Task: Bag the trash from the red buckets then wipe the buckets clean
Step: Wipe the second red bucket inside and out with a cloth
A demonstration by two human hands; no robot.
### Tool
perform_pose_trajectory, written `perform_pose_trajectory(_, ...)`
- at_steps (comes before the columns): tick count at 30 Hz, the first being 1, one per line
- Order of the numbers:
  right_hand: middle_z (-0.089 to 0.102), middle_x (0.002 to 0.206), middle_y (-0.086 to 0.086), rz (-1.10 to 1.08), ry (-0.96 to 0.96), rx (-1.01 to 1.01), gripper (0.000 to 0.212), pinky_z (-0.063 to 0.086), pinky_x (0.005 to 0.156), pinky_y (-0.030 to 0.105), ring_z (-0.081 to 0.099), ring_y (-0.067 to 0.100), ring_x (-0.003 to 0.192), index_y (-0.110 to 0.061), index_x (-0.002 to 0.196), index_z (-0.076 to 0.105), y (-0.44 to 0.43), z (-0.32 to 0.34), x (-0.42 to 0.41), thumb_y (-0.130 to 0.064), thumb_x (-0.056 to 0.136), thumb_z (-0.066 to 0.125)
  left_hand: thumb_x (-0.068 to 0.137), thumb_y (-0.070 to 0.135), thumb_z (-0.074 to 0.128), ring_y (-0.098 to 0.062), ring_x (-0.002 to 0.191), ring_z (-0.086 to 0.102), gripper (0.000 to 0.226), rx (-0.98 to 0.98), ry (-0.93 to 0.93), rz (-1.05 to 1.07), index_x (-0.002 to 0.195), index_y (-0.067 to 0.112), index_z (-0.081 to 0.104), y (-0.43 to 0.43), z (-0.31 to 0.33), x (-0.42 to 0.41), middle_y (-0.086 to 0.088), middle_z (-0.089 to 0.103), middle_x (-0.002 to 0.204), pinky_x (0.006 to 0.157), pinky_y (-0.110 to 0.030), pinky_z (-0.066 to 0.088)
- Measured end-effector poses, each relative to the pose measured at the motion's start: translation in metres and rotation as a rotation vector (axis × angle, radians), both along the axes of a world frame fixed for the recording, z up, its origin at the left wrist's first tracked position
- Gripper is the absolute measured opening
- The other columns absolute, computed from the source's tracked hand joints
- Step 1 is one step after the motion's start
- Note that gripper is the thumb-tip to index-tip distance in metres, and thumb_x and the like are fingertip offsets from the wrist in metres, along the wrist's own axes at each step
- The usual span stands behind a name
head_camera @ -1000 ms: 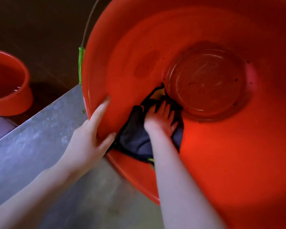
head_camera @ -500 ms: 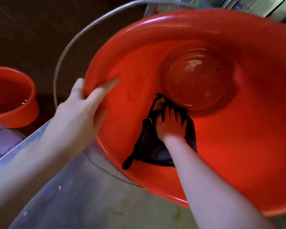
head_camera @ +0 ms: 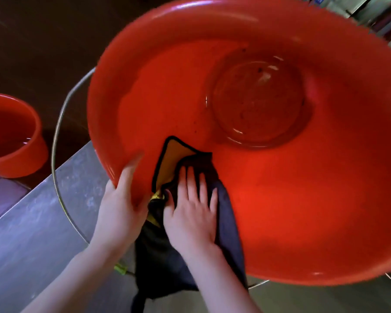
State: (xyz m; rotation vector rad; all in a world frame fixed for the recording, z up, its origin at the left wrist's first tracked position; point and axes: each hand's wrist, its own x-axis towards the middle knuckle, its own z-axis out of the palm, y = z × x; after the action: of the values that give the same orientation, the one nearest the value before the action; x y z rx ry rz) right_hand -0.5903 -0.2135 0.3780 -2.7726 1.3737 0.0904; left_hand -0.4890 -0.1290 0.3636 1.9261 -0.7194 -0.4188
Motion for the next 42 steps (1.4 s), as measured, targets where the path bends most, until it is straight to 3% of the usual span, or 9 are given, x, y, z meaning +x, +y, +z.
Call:
perform_pose_trajectory(5, 0.015, 0.163, -0.002, -0.131, 0.053, -0.028, 0.063, 0.009, 0.119, 0.046, 0.013, 0.018, 0.149, -0.026, 0.155, 0.012, -0.07, -0.008, 0.01, -0.054, 0.099, 0.019, 0.081, 0.011, 0.073, -0.02, 0.079, 0.052, 0.092, -0.006, 0.013, -0.008, 0.141, 0.061, 0.024, 0.003, -0.003, 0.002, -0.003, 0.049, 0.111, 0.068, -0.016, 0.038)
perform_pose_trajectory(10, 0.005, 0.164, -0.004, -0.379, -0.012, 0.158, 0.061, -0.001, 0.12, 0.052, 0.001, 0.02, 0.15, -0.023, 0.156, 0.008, -0.139, -0.006, 0.048, -0.05, 0.102, 0.017, 0.082, 0.012, 0.073, -0.007, 0.078, 0.053, 0.091, -0.042, 0.043, -0.008, 0.141, 0.061, 0.023, 0.001, -0.006, 0.002, -0.002, 0.049, 0.115, 0.063, -0.004, 0.04)
perform_pose_trajectory(15, 0.006, 0.164, -0.003, -0.121, -0.025, 0.032, 0.062, 0.006, 0.119, 0.049, 0.007, 0.018, 0.15, -0.024, 0.156, 0.004, -0.071, -0.009, 0.036, -0.049, 0.101, 0.017, 0.083, 0.009, 0.067, -0.031, 0.11, 0.055, 0.088, -0.031, 0.031, 0.017, 0.143, 0.056, 0.025, -0.002, -0.003, -0.002, -0.009, 0.048, 0.131, 0.082, -0.03, 0.041)
perform_pose_trajectory(22, 0.005, 0.164, -0.005, -0.077, -0.039, 0.016, 0.062, 0.008, 0.12, 0.045, 0.007, 0.016, 0.15, -0.027, 0.156, 0.002, -0.058, -0.009, 0.039, -0.051, 0.099, 0.013, 0.083, 0.007, 0.066, -0.028, 0.111, 0.054, 0.086, -0.016, 0.012, 0.008, 0.143, 0.054, 0.027, 0.001, -0.005, 0.0, -0.007, 0.049, 0.131, 0.081, -0.031, 0.04)
perform_pose_trajectory(26, 0.004, 0.164, -0.008, -0.273, -0.116, 0.182, 0.059, 0.003, 0.12, 0.049, 0.003, 0.016, 0.15, -0.029, 0.156, 0.005, -0.131, -0.008, 0.067, -0.048, 0.102, 0.018, 0.085, 0.014, 0.071, -0.011, 0.084, 0.055, 0.085, -0.026, 0.043, -0.022, 0.143, 0.056, 0.025, 0.003, 0.0, 0.0, -0.003, 0.049, 0.123, 0.074, -0.022, 0.042)
perform_pose_trajectory(31, 0.004, 0.164, -0.008, -0.199, -0.104, 0.139, 0.059, 0.001, 0.12, 0.05, 0.004, 0.016, 0.15, -0.029, 0.156, 0.005, -0.144, -0.014, 0.058, -0.05, 0.102, 0.018, 0.086, 0.017, 0.071, 0.015, 0.092, 0.041, 0.069, -0.059, -0.114, 0.075, 0.143, 0.04, 0.039, 0.009, 0.028, 0.005, -0.003, 0.034, 0.124, 0.087, 0.006, 0.026)
perform_pose_trajectory(35, 0.006, 0.164, -0.007, -0.178, 0.001, 0.087, 0.06, 0.001, 0.12, 0.051, 0.006, 0.018, 0.15, -0.028, 0.156, 0.006, -0.147, -0.008, 0.032, -0.051, 0.101, 0.018, 0.091, 0.023, 0.064, -0.007, 0.099, 0.04, 0.066, -0.054, -0.354, 0.104, 0.145, 0.045, 0.033, 0.008, 0.051, 0.027, -0.002, 0.033, 0.118, 0.088, -0.016, 0.038)
perform_pose_trajectory(38, 0.007, 0.164, -0.006, -0.264, 0.127, 0.032, 0.061, -0.005, 0.119, 0.052, 0.005, 0.018, 0.15, -0.028, 0.155, 0.01, -0.149, -0.002, -0.004, -0.053, 0.1, 0.017, 0.09, 0.011, 0.059, -0.035, 0.094, 0.056, 0.075, 0.1, -0.286, 0.005, 0.145, 0.05, 0.024, -0.003, 0.048, 0.016, -0.011, 0.04, 0.125, 0.076, -0.038, 0.046)
perform_pose_trajectory(42, 0.001, 0.164, -0.004, -0.426, 0.251, 0.047, 0.061, -0.008, 0.118, 0.055, -0.002, 0.022, 0.151, -0.026, 0.156, 0.006, -0.147, 0.005, -0.037, -0.051, 0.101, 0.014, 0.091, 0.014, 0.059, -0.041, 0.093, 0.06, 0.075, 0.103, -0.139, -0.062, 0.144, 0.053, 0.021, -0.014, 0.031, -0.022, -0.009, 0.041, 0.131, 0.067, -0.035, 0.042)
